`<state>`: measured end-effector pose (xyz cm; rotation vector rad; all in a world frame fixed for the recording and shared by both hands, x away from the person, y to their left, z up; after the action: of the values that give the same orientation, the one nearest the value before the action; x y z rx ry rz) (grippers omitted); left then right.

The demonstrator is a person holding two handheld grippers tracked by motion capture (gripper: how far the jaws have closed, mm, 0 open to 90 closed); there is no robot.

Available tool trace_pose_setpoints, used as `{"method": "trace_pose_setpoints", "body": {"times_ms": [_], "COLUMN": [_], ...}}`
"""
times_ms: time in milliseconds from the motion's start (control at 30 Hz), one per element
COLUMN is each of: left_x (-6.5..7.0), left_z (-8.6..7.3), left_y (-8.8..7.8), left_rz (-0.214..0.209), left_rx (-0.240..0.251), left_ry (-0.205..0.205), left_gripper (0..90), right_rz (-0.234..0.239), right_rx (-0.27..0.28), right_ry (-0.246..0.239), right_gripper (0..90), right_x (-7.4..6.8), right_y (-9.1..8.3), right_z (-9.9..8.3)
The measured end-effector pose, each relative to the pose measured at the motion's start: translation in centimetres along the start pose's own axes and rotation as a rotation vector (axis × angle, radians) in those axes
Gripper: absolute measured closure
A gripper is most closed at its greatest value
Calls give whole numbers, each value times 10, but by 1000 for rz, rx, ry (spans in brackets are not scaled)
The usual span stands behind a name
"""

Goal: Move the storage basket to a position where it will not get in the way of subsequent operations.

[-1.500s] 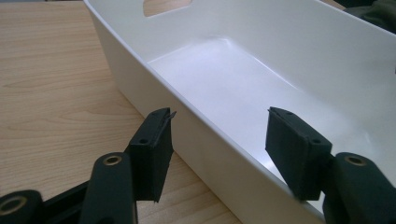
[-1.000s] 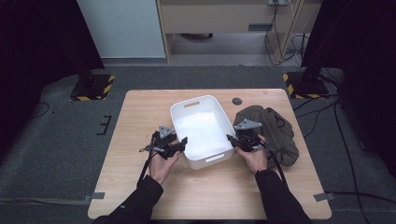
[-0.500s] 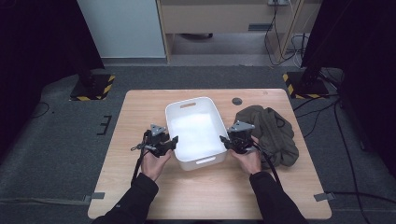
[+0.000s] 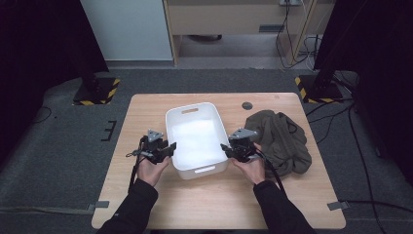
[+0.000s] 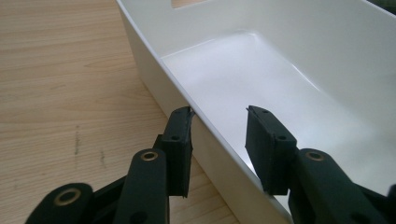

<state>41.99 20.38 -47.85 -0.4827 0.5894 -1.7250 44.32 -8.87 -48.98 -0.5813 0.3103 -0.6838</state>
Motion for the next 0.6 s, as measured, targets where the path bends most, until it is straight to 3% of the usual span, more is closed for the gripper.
{"method": "trace_pose_setpoints", "body": {"times_ms": [333,600], "left_x": [-29,-46], "left_z": [-3,-3], "left_y": [-8,-11], "left_rz": [28,76], "left_rx": [-24,-36], "left_ry": [-20,-28], "left_gripper": [645,676], "right_rz": [38,52], "right_rx": [10,10], "right_ry": [-2,-14], "right_gripper": [632,608], "right_x": [-20,-35], "right_y": [18,31], "right_z": [12,20]}}
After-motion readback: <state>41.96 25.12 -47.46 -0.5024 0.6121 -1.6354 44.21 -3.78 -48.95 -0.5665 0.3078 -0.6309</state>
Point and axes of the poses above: each handheld gripper's, and its own axes: y roughly forward along the jaws, z roughly out of its top, x roughly to its right, the point moved 2 cm from there along y, roughly forward along the jaws, and after that the axes turned 9 degrees about z, right-handed, at the moved point
